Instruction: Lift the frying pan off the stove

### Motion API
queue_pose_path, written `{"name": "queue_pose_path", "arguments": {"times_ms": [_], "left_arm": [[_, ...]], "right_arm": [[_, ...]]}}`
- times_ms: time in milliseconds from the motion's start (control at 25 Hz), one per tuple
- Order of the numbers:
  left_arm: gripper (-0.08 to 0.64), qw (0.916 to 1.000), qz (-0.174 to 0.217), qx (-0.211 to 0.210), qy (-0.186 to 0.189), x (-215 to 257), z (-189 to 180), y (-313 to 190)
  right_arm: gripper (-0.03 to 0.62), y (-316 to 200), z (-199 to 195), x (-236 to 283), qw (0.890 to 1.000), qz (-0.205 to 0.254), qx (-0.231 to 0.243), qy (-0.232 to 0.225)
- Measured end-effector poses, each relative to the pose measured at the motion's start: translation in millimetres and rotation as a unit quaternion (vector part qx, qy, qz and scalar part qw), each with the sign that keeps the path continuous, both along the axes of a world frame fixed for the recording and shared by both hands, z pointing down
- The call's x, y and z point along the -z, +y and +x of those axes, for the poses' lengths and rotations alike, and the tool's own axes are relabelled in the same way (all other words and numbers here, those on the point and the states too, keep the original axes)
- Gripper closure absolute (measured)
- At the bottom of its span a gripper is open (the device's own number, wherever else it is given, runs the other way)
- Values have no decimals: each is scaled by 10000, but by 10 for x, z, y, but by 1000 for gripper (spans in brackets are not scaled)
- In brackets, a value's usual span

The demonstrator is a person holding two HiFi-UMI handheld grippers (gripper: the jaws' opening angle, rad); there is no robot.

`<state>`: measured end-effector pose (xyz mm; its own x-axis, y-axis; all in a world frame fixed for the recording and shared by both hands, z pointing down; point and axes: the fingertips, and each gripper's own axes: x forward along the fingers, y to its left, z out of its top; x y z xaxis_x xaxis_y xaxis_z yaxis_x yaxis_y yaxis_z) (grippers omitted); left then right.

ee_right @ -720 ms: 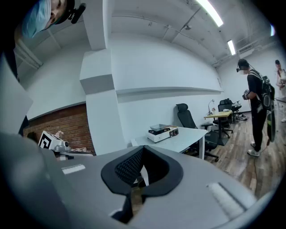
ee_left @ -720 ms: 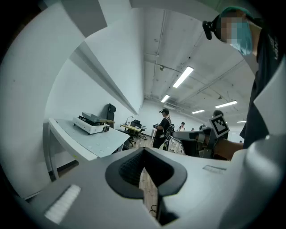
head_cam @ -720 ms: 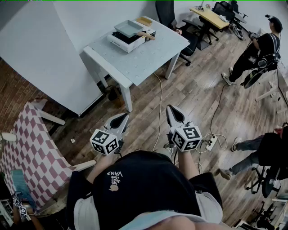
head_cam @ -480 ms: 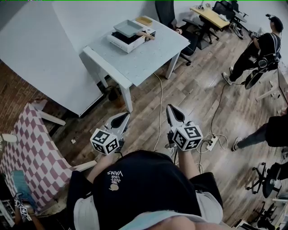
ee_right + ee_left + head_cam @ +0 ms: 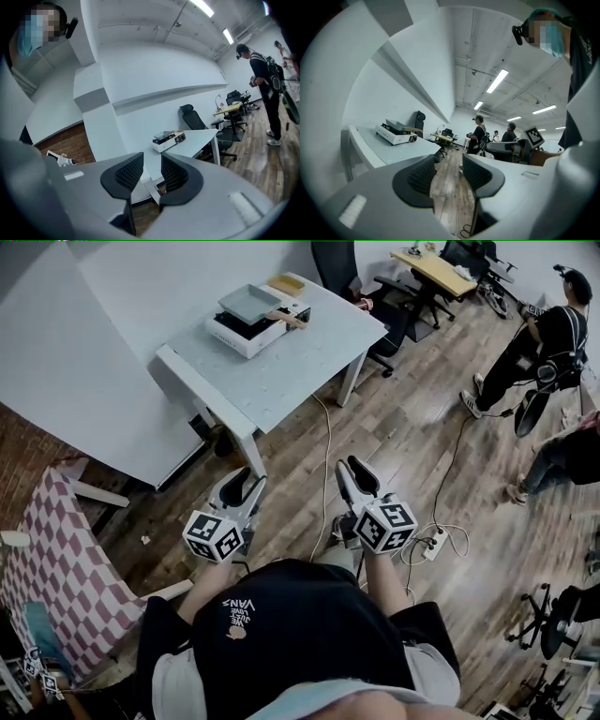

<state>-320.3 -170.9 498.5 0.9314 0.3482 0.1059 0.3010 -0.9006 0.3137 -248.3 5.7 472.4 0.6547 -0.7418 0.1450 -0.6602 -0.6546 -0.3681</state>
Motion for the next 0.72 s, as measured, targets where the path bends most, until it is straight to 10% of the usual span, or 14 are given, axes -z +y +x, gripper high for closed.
{"name": "queue_pose_path", "arguments": {"times_ms": [720], "left_arm": [[380, 9902, -207, 1384, -48, 134, 1767, 1182]], "right_arm": [[463, 1111, 2081, -6, 9891, 178, 1367, -516]]}}
